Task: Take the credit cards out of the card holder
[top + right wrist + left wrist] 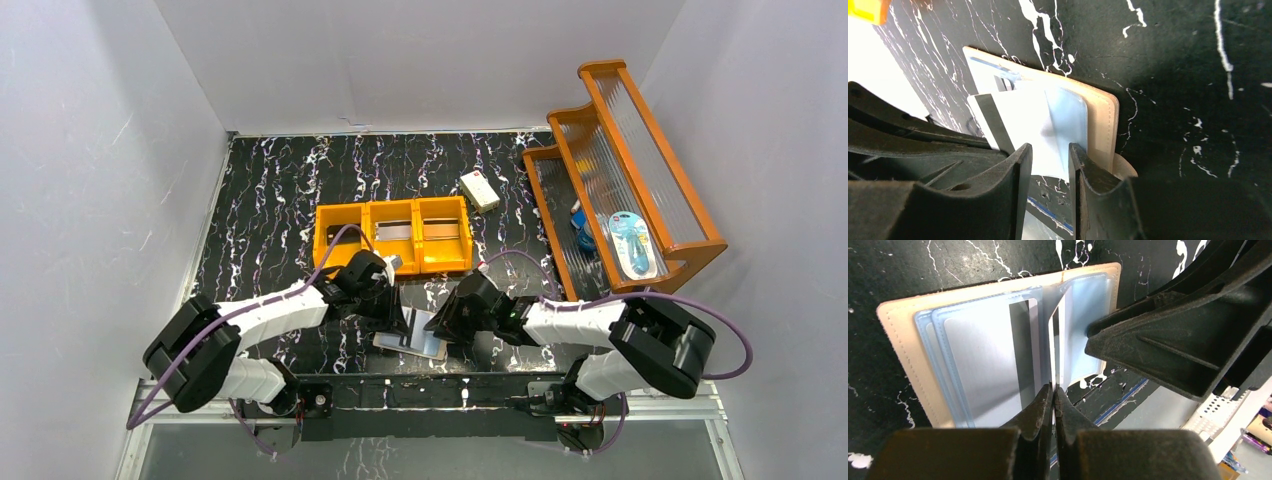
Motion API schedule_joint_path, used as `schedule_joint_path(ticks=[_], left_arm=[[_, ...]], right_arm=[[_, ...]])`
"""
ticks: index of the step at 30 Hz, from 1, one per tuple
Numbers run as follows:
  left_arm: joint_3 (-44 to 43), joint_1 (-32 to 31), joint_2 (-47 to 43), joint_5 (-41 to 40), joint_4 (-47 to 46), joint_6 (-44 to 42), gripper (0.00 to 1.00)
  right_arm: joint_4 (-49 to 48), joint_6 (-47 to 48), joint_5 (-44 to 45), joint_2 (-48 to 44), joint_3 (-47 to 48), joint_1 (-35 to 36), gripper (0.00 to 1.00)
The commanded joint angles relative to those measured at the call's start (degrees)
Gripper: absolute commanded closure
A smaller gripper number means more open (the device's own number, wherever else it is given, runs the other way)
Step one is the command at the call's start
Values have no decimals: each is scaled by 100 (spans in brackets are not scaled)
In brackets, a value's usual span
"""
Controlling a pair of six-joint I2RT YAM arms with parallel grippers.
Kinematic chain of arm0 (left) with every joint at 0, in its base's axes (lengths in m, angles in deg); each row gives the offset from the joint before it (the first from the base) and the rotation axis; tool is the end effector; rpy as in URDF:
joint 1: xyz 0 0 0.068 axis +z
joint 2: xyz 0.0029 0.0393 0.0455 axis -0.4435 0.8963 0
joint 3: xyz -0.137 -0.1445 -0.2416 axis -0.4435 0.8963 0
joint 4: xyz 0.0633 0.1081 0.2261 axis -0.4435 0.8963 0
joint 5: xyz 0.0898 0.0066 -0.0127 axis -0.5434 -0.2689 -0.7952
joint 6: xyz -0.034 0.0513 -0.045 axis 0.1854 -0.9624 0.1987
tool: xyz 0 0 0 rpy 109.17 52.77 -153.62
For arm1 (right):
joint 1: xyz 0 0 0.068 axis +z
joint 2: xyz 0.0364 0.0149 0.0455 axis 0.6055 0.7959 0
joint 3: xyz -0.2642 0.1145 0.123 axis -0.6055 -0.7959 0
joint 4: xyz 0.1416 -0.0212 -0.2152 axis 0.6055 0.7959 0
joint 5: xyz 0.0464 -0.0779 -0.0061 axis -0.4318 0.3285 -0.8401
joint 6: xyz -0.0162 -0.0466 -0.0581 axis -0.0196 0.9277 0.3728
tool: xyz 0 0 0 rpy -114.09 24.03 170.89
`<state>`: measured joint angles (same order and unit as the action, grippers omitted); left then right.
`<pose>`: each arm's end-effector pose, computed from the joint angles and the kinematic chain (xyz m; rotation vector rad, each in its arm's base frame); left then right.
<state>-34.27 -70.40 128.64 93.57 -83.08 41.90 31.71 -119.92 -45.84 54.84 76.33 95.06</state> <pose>0.1651 -0.1944 0.1885 0.2506 2.6645 -1.0794 0.1373 0.2165 0.1641 0.5406 2.5862 1.0677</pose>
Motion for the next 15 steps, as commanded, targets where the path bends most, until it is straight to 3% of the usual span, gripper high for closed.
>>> schedule_joint_path(ticks=[1,15], left_arm=[[-312,-1,-381,-388,619,-196,100],[-502,5,-706,-687,1042,-279,100]], right_arm=[[693,75,490,-150,-191,-35,58],[450,1007,291,-725,328,-42,56]])
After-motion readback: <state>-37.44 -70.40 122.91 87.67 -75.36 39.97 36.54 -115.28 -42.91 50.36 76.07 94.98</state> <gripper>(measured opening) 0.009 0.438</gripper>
